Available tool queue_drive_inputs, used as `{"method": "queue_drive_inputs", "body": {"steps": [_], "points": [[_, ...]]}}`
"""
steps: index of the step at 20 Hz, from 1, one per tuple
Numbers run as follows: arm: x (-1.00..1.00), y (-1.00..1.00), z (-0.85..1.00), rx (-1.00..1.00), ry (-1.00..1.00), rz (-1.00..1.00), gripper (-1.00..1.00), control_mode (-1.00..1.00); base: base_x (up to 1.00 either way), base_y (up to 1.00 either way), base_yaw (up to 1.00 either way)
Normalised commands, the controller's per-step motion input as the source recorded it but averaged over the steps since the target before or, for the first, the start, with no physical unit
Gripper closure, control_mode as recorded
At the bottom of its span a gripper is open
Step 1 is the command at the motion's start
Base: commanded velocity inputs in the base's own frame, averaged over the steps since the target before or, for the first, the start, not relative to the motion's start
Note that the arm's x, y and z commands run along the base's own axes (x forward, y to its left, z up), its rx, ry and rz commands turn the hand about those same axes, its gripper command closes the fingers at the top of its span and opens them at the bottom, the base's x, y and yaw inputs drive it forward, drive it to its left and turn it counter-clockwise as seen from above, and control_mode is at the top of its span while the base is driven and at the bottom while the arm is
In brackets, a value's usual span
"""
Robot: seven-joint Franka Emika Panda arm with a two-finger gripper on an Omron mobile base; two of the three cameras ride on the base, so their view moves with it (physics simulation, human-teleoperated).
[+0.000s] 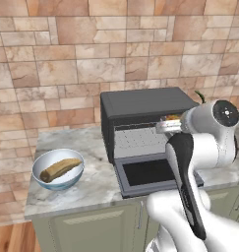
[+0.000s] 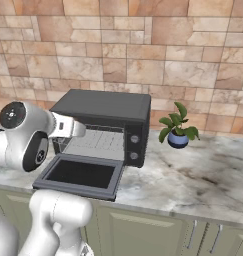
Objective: Pick up the heated bread from the toaster oven and place it in the bowl. Then move the bread bowl to the dining counter.
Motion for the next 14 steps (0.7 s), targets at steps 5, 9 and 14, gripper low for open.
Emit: {"method": "queue_drive_inputs", "body": {"steps": [5,9,14], "points": [[-0.56,0.94,0.18,-0.03,0.16,0.20,1.00,-1.00,0.00,0.00,0.00],[-0.12,1.00,-0.08,-0.09,0.18,0.17,1.00,-1.00,0.00,0.00,0.00],[0.13,1.00,-0.44,-0.03,0.11,0.10,1.00,-1.00,0.00,0.00,0.00]]}}
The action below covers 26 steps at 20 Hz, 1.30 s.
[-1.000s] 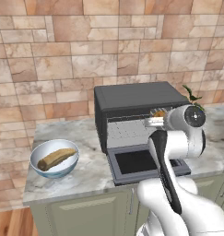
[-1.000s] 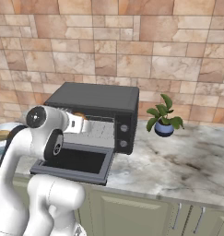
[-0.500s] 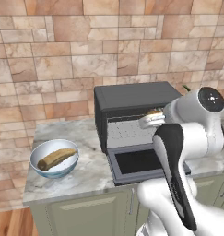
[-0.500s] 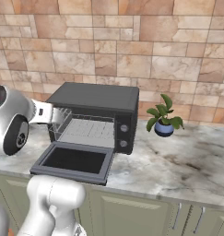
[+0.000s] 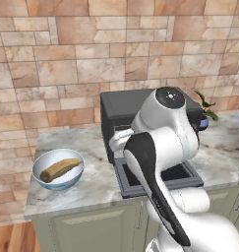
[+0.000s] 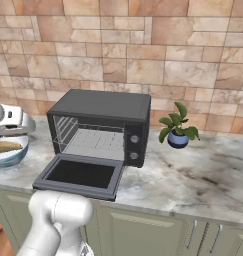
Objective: Pick up the heated bread from the toaster oven and place it in the bowl. Then move the bread bowl to the dining counter.
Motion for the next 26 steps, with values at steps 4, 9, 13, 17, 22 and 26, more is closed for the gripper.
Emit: {"method": "queue_drive_inputs", "body": {"steps": [4,9,13,17,22,26], "points": [[0.47,1.00,-0.61,0.00,0.11,0.06,1.00,-1.00,0.00,0.00,0.00],[0.49,1.00,-0.64,0.00,0.12,0.05,1.00,-1.00,0.00,0.00,0.00],[0.61,1.00,-0.55,0.00,0.15,0.04,1.00,-1.00,0.00,0.00,0.00],[0.68,0.86,-0.51,0.00,0.17,0.04,1.00,-1.00,0.00,0.00,0.00],[0.78,0.45,-0.46,-0.05,0.04,0.00,1.00,-1.00,0.00,0.00,0.00],[0.79,0.35,-0.53,-0.08,0.04,0.00,-1.00,-1.00,0.00,0.00,0.00]]}}
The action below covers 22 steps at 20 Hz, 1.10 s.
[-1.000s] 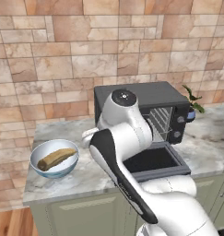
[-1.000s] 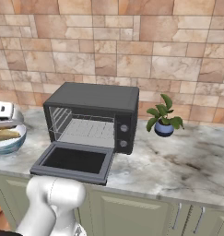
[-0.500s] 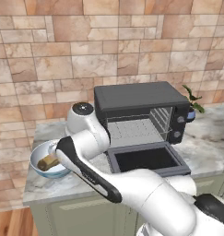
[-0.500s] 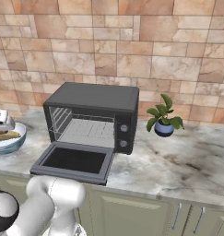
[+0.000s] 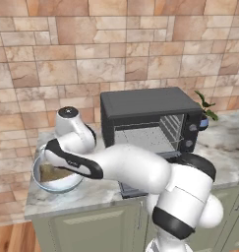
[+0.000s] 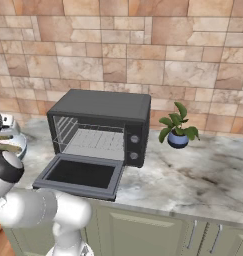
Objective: Pick up the heated bread from the toaster oven and place it in the bowl. Then move the bread bowl to the dining counter.
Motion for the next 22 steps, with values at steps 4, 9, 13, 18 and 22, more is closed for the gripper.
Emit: {"method": "queue_drive_inputs", "body": {"steps": [4,9,13,18,22], "points": [[0.35,0.16,-0.45,-0.05,0.02,0.00,-1.00,-1.00,0.00,0.00,0.00],[-0.69,-0.08,-0.29,0.00,0.04,0.00,-1.00,-1.00,0.00,0.00,0.00],[-0.36,-0.02,0.07,0.00,-0.01,0.00,-1.00,-1.00,0.00,0.00,0.00],[-0.39,-0.09,0.50,0.03,-0.10,0.00,-1.00,-1.00,0.00,0.00,0.00],[-0.72,-0.71,0.39,0.21,0.00,-0.13,-1.00,-1.00,0.00,0.00,0.00]]}}
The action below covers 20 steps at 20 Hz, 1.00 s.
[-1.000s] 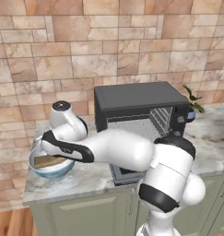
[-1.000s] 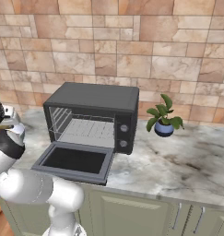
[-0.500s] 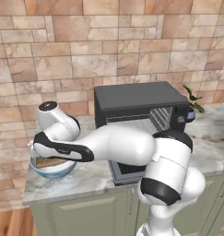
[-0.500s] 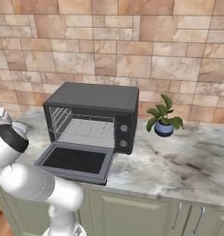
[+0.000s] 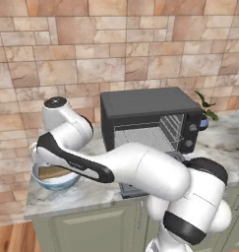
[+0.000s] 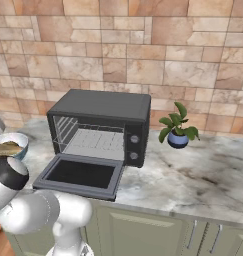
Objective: Pick up the heated bread from the toaster oven and place it in the bowl. Then move the bread bowl to the dining counter.
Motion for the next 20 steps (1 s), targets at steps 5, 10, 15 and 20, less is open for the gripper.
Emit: {"method": "queue_drive_inputs", "body": {"steps": [5,10,15,20], "points": [[-0.28,-0.95,-0.06,0.14,0.08,-0.41,-1.00,-1.00,0.00,0.00,0.00],[-0.10,-0.71,-0.49,0.05,0.07,-0.35,-1.00,-1.00,0.00,0.00,0.00],[0.10,0.04,-0.21,0.03,0.00,-0.13,-1.00,-1.00,0.00,0.00,0.00],[0.20,0.20,-0.23,0.03,0.03,-0.09,-1.00,-1.00,0.00,0.00,0.00]]}}
